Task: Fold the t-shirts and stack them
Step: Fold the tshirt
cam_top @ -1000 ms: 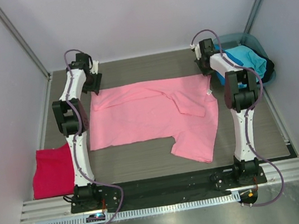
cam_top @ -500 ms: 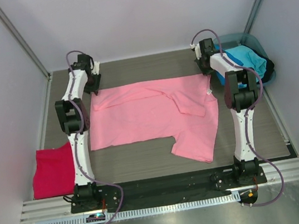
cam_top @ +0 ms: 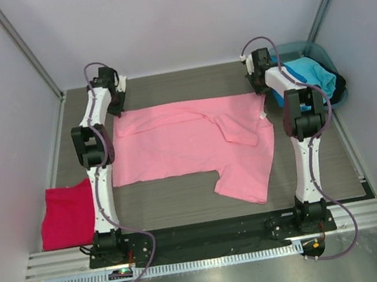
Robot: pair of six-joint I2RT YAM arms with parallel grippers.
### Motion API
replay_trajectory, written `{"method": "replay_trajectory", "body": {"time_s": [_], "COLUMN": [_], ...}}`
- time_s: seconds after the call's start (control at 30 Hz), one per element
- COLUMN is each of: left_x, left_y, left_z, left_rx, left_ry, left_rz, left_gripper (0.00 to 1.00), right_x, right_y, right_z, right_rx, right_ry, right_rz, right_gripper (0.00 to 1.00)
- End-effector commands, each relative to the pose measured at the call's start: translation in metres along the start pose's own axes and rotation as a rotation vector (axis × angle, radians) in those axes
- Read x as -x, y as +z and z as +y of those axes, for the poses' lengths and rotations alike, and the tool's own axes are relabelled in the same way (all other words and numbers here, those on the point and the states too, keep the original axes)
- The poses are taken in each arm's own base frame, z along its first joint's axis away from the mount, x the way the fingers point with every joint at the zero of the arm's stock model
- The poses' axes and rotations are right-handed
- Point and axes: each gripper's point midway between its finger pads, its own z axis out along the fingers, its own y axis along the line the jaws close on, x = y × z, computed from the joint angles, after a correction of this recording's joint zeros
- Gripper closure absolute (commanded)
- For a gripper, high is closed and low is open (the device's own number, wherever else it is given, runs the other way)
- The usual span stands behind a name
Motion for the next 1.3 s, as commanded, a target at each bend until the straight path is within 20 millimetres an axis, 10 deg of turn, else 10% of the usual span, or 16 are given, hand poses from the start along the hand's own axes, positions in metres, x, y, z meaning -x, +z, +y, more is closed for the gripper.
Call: {"method": "replay_trajectory", "body": {"time_s": [0.0, 0.33, 0.6, 1.03, 1.27], "left_x": [0.004, 0.046, 0.038, -0.015, -0.049], "left_y": [-0.005, -0.132, -0.228, -0.43, -0.498], "left_z": [0.012, 0.041, 0.039, 0.022, 0.023], "left_rx": [0.04, 0.119, 0.144, 0.209, 0.298], "left_ry": [-0.009, -0.034, -0.047, -0.029, -0.003], "left_rz": [-0.015, -0.229, -0.349, -0.7, -0.813], "left_gripper": [1.0, 1.0, 1.0, 1.0, 1.0], "right_x": [0.015, 0.089, 0.112, 0.064, 0.03], "right_y": [-0.008, -0.098, -0.221, -0.434, -0.552], "right_z": [0.0, -0.027, -0.047, -0.044, -0.04], "right_rx": [0.028, 0.007, -0.038, -0.094, -0.133], "right_ry": [0.015, 0.037, 0.047, 0.021, 0.001], "right_rz": [-0.039, -0.273, -0.478, -0.878, -1.101], "right_gripper": [0.99, 0.99, 0.99, 0.99, 0.99]}}
